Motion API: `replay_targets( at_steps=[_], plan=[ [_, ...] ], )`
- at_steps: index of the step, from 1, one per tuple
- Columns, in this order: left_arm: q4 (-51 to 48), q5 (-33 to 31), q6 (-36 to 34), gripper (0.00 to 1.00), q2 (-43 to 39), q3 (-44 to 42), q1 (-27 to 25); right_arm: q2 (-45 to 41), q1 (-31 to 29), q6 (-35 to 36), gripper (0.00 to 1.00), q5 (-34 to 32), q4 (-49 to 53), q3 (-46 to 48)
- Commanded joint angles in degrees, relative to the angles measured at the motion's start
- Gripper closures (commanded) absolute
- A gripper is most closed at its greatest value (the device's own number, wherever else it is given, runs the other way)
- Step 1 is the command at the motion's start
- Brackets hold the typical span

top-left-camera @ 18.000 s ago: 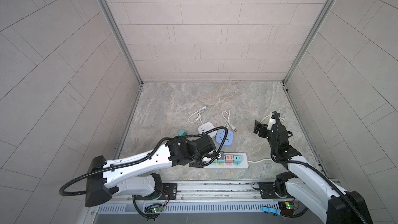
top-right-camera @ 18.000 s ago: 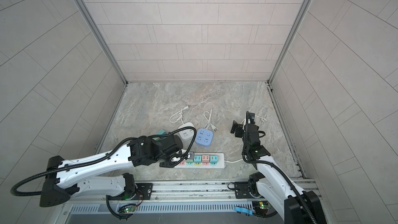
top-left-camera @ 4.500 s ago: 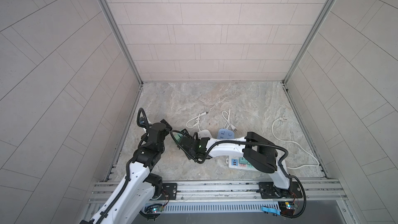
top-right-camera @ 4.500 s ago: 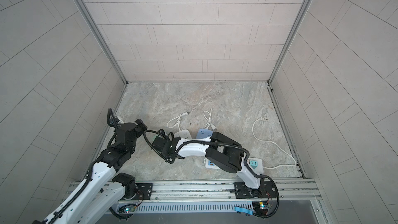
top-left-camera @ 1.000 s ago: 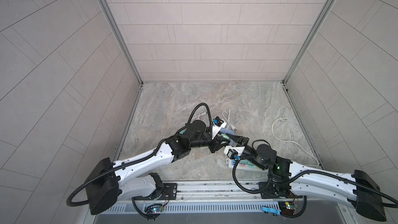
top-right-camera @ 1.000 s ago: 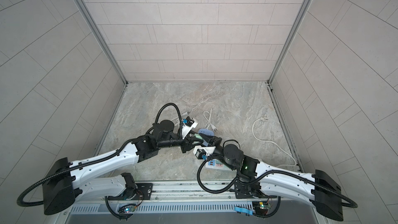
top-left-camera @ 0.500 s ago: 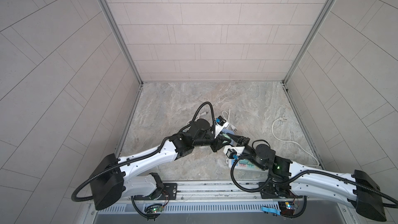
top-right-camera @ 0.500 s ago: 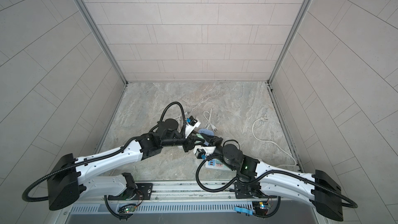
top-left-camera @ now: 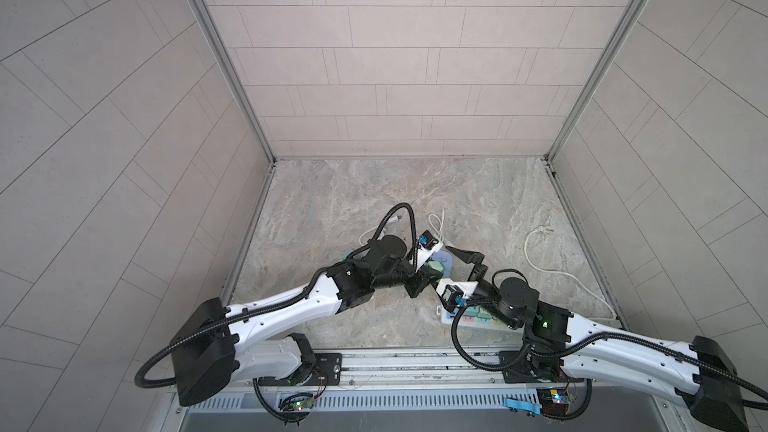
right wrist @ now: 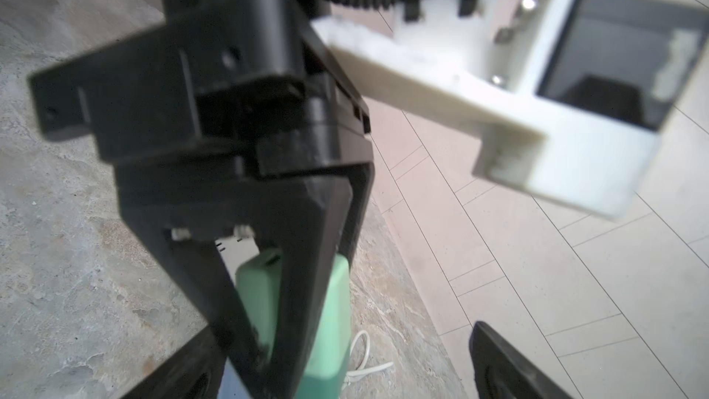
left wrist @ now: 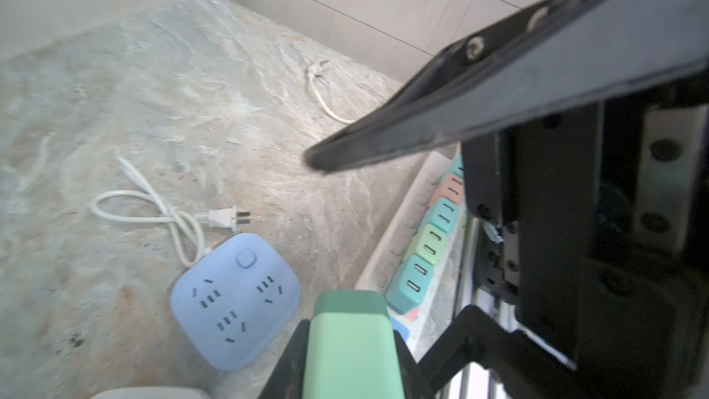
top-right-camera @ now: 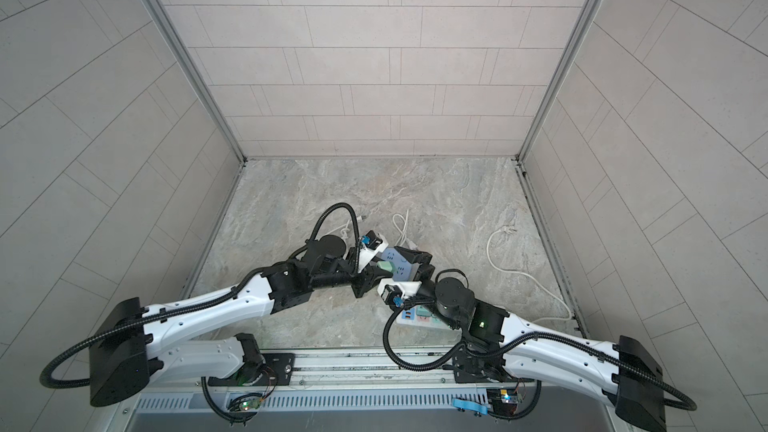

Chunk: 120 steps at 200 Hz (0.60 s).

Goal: Insert the plug
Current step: 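Open and withdraw the right gripper while the left gripper carries the adapter away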

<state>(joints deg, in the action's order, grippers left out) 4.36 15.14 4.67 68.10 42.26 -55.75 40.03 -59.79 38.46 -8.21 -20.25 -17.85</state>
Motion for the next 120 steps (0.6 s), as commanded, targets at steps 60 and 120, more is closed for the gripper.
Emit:
replay_targets(
  at_steps=[60, 120],
  plan=[
    [3.71, -30.32, -14.78, 1.00, -13.49, -11.27, 0.02, -15.86, 9.80, -20.27, 0.00, -4.20, 3.29, 8.24],
    [-12.65, -38.30, -23.39, 1.00, -17.77, -7.73, -0.06, -14.49, 36.67, -51.86, 0.00, -0.79, 9.50, 6.22]
  ],
)
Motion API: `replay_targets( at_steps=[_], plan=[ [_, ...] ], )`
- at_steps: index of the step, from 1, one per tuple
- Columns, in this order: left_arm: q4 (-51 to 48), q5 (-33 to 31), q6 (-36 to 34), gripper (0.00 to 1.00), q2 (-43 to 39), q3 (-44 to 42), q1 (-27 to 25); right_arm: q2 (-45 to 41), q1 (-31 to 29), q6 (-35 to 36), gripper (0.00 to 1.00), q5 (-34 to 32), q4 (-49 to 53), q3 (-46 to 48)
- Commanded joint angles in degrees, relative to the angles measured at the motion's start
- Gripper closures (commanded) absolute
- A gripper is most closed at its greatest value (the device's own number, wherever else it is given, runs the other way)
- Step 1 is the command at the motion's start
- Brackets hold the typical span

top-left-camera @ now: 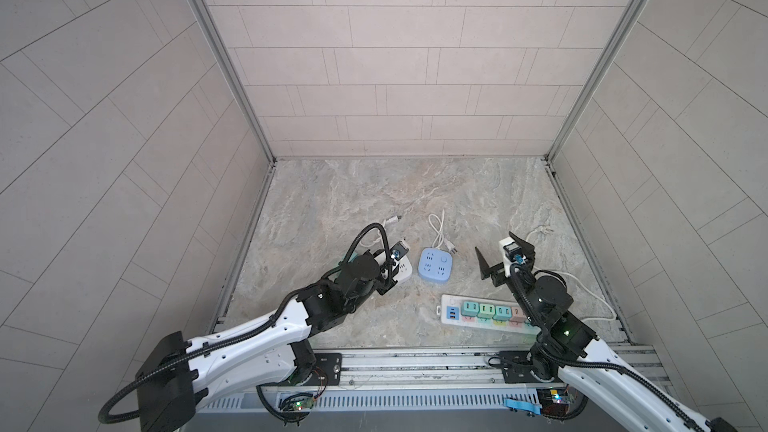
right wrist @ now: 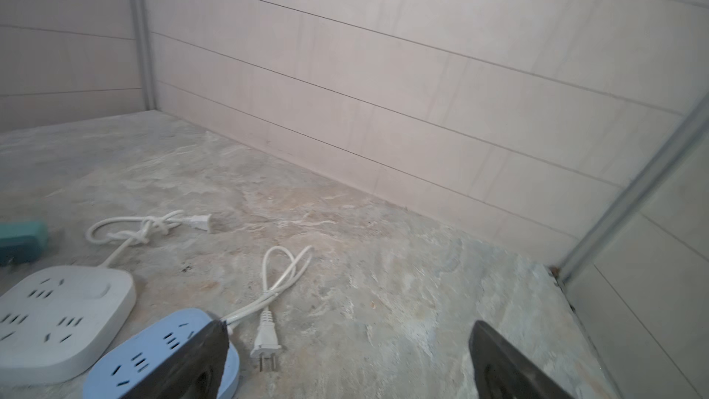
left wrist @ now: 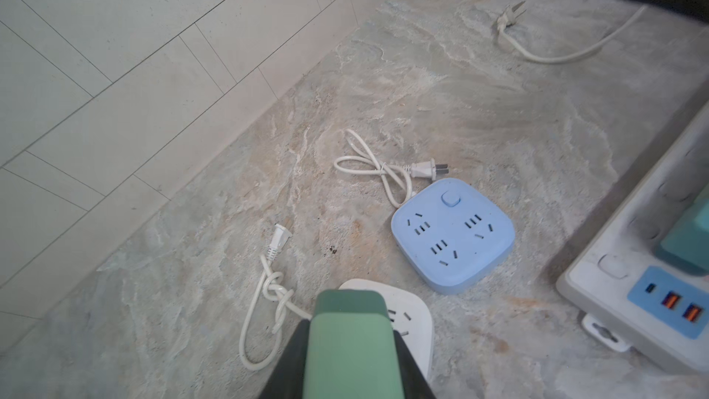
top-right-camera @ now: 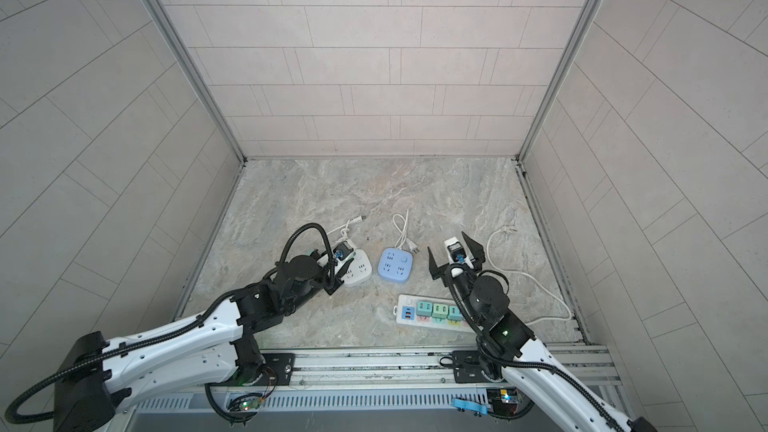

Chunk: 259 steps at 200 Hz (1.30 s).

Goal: Insert the plug
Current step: 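Open and withdraw the right gripper while the left gripper carries the adapter away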

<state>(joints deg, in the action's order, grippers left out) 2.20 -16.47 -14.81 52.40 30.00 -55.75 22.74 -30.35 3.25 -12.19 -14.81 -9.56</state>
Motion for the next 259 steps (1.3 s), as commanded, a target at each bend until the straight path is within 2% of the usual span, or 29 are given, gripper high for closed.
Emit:
replay_targets(
  at_steps=[1, 34, 59, 84, 99, 117, 137, 164, 186, 211, 259],
  plan=[
    [-11.09, -6.71, -3.69, 1.00, -2.06, 4.80, -0.06, 3.08, 7.58, -17.02, 0.00, 3.38, 4.16, -2.14],
    [-22.72, -6.18, 1.97, 1.00, 0.93, 11.37, -0.06, 13.99, 14.26, -23.21, 0.00, 5.46, 4.83, -5.90],
    [-27.68, -9.67, 3.04, 1.00, 8.81, 15.28, 0.01, 24.33, 15.29, -24.47, 0.00, 8.19, 5.77, -10.57],
    [-33.76, -12.00, 4.61, 1.00, 18.35, 20.31, 0.05, 35.16, 15.77, -25.29, 0.00, 7.89, 4.60, -13.56],
    [-39.63, -10.82, 6.91, 1.00, 22.95, 24.89, 0.50, 40.46, 16.73, -26.58, 0.00, 8.39, 1.94, -13.95],
    [-41.33, -4.80, 7.59, 1.00, 26.36, 27.03, 1.95, 44.52, 17.95, -27.13, 0.00, 10.24, 4.07, -16.88],
    [-41.79, 2.10, 7.72, 1.00, 28.80, 28.16, 3.76, 45.91, 17.93, -26.82, 0.00, 11.96, 2.93, -16.90],
    [-41.17, 6.13, 7.86, 1.00, 30.92, 28.54, 4.64, 43.43, 17.93, -27.01, 0.00, 12.00, 1.10, -14.55],
    [-40.88, 6.54, 8.13, 1.00, 32.55, 29.09, 5.65, 39.88, 17.72, -27.67, 0.00, 10.83, -0.11, -11.90],
    [-39.82, 10.09, 7.70, 1.00, 33.31, 29.23, 6.98, 37.10, 17.19, -27.95, 0.00, 9.18, -0.81, -10.00],
    [-37.98, 12.86, 6.96, 1.00, 35.54, 31.07, 7.05, 39.42, 13.50, -25.57, 0.00, 7.35, 0.22, -11.97]
  ],
)
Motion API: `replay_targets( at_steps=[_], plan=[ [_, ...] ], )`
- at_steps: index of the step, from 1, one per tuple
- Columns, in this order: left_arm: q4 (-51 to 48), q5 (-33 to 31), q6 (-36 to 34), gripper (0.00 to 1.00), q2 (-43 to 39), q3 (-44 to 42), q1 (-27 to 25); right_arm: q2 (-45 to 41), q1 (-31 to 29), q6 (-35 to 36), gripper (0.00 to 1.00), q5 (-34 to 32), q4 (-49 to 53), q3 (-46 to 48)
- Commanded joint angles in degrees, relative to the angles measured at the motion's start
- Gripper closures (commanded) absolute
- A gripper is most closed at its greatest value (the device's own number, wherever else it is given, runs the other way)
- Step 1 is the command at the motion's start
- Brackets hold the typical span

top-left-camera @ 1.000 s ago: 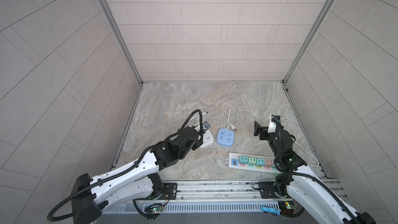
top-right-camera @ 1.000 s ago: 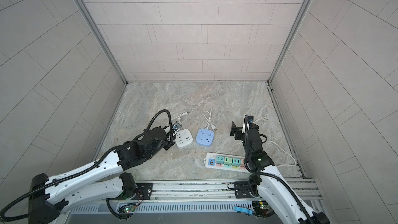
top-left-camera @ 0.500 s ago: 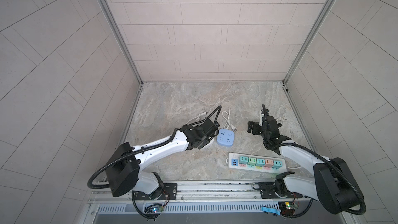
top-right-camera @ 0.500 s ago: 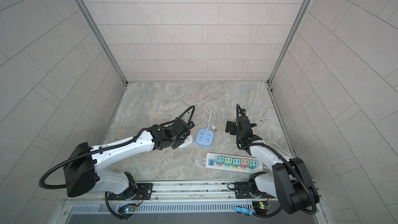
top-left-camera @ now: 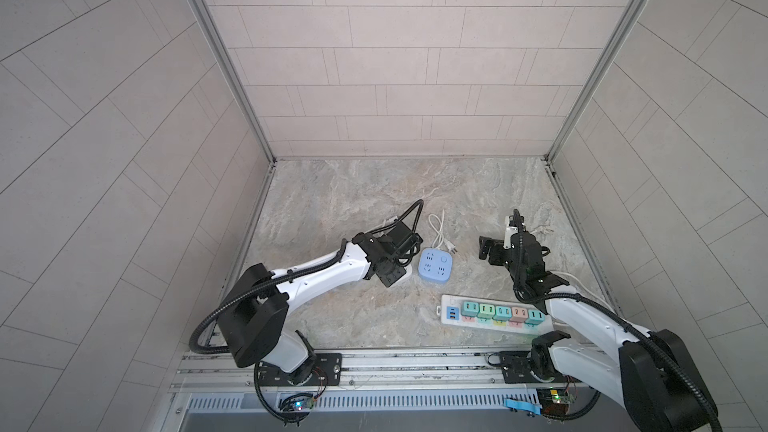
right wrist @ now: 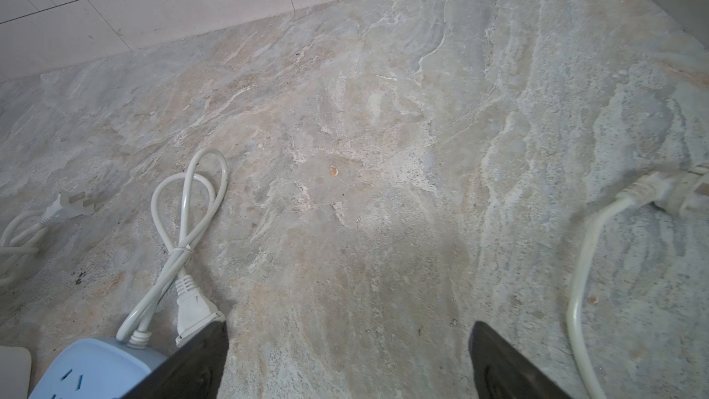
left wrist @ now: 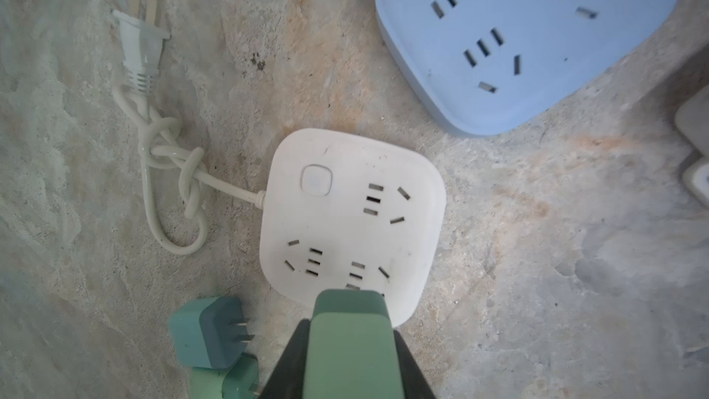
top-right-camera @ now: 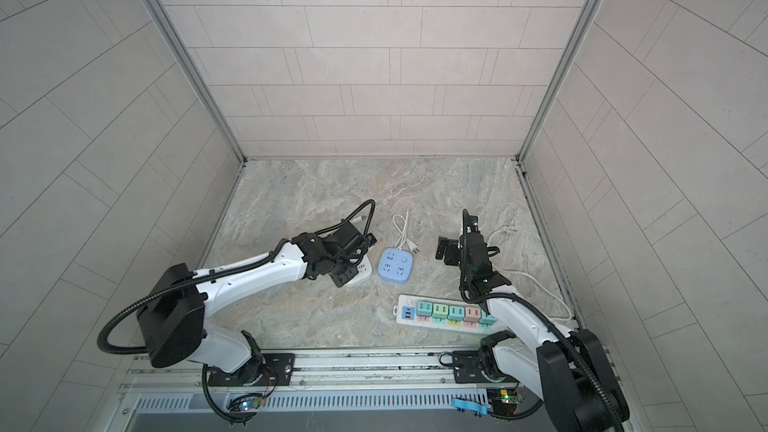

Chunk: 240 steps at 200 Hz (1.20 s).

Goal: Insert the plug
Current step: 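Open and withdraw the right gripper while the left gripper carries the adapter away, then lower the mint-green adapter with the left gripper into the white power cube socket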

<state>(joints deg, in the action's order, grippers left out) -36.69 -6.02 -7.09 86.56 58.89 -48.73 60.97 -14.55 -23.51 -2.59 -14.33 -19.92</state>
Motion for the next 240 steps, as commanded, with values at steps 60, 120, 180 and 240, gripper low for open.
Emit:
replay_targets(
  at_steps=[60, 120, 180, 240],
  plan=[
    [2.42, 3.81, -3.80, 1.00, 10.42, 5.99, 1.36, 3.17, -6.14, 3.29, 0.00, -6.11, 1.14, -3.59],
    [3.99, 5.66, -4.33, 1.00, 13.16, 6.14, 3.04, 3.80, -6.11, 3.37, 0.00, -6.05, 1.21, -3.94],
    [-0.46, 9.22, -5.48, 1.00, 15.77, 8.77, 3.16, 3.89, -6.06, 3.36, 0.00, -6.25, 1.23, -4.07],
    [-4.08, 16.37, -7.72, 1.00, 16.67, 9.95, 3.04, 4.42, -6.11, 3.29, 0.00, -6.82, 1.39, -4.41]
  ],
)
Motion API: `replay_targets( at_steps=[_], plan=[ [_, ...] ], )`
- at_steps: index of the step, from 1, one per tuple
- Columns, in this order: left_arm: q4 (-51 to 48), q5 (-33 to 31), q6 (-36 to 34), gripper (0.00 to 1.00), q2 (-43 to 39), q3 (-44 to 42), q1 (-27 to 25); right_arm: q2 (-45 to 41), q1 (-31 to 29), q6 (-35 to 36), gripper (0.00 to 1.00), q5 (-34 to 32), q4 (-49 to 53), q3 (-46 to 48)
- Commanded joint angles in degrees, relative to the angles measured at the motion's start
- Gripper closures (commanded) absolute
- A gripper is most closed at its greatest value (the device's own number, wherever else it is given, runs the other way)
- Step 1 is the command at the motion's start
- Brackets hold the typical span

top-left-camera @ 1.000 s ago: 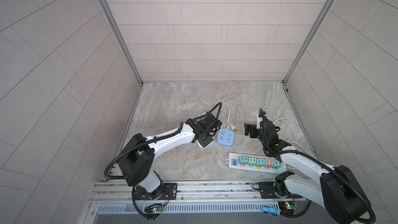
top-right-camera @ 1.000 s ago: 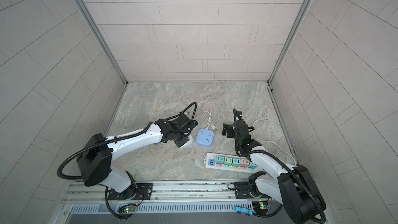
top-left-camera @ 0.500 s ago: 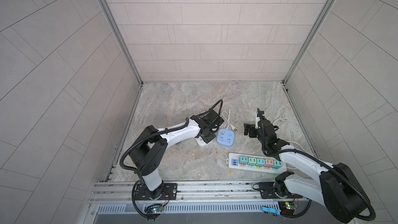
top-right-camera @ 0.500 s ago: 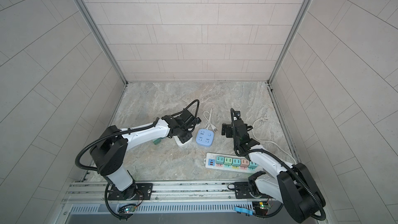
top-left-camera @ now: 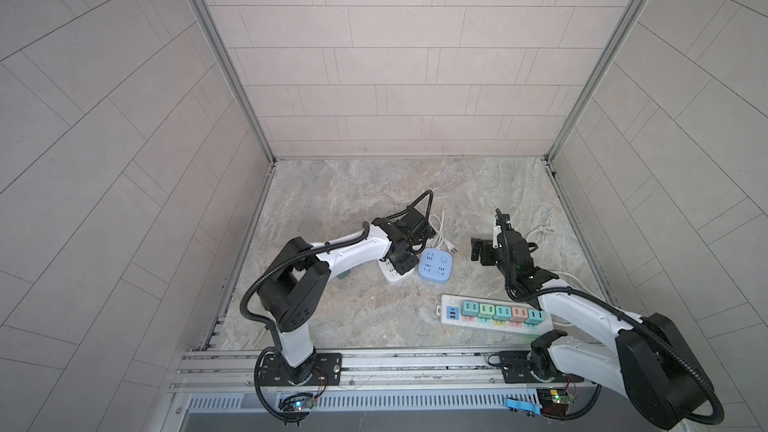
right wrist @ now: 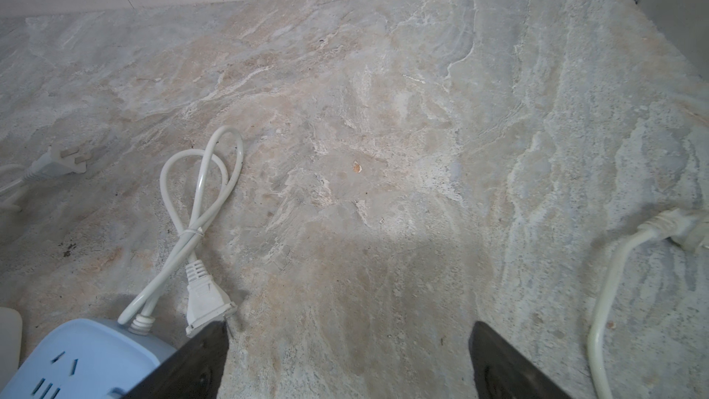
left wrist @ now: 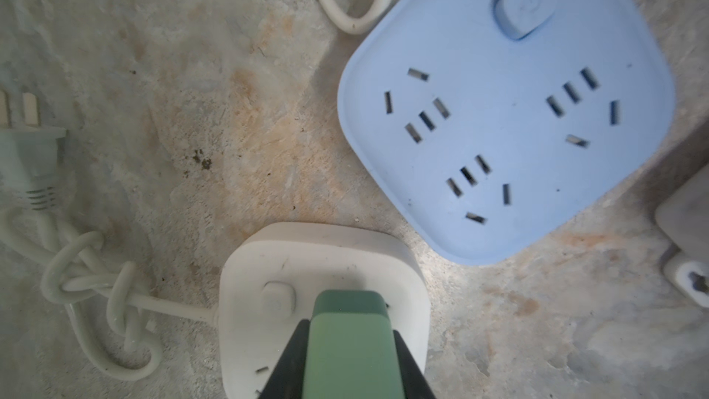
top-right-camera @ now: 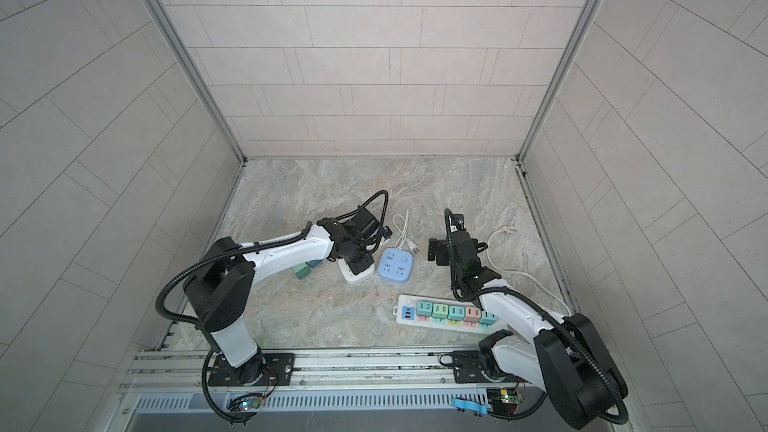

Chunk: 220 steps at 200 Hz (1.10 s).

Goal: Insert the plug
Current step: 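Lower the mint-green adapter with the left gripper into the white power cube socket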

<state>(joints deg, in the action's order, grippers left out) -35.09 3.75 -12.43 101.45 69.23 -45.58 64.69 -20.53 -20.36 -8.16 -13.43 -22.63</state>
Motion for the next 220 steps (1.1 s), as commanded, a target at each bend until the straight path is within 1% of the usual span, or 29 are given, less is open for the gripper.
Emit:
replay_targets(
  at_steps=[1, 26, 44, 56, 75, 96, 126, 170, 196, 220],
  plan=[
    [-5.68, 6.74, -2.41, 1.00, 1.76, -0.44, -0.07, 0.75, -0.12, 0.15, 0.00, -1.25, 0.50, -1.71],
    [-4.73, 8.89, -2.69, 1.00, -0.72, -2.35, -0.38, 1.32, -0.12, 0.24, 0.00, -1.11, 0.94, -2.19],
    [-5.10, 7.25, -3.01, 1.00, -1.35, -2.93, -0.88, 1.11, -0.12, 0.24, 0.00, -1.15, 0.95, -2.05],
    [-6.70, 5.81, -3.26, 1.00, -0.19, -2.02, -1.60, 0.72, -0.12, 0.15, 0.00, -1.32, 0.95, -1.76],
    [-8.26, 5.69, -3.66, 1.00, 2.38, -0.62, -2.05, 0.23, -0.12, 0.05, 0.00, -1.70, 0.70, -1.39],
    [-8.92, 3.99, -3.66, 1.00, 4.04, -0.04, -2.09, 0.57, -0.08, 0.03, 0.00, -1.64, 0.77, -1.66],
    [-8.35, 4.25, -3.31, 1.00, 4.39, -0.49, -2.14, 1.06, -0.08, 0.23, 0.00, -1.31, 0.94, -1.98],
    [-8.68, 3.55, -3.31, 1.00, 5.99, 0.05, -2.21, -0.35, -0.12, -0.03, 0.00, -2.14, 0.58, -1.02],
    [-8.44, 1.49, -3.20, 1.00, 6.10, -0.25, -3.10, 0.39, -0.12, 0.14, 0.00, -1.88, 0.55, -1.38],
    [-8.28, 2.14, -3.22, 1.00, 7.24, -0.50, -3.43, 1.06, -0.21, 0.27, 0.00, -1.59, 1.01, -2.04]
  ],
)
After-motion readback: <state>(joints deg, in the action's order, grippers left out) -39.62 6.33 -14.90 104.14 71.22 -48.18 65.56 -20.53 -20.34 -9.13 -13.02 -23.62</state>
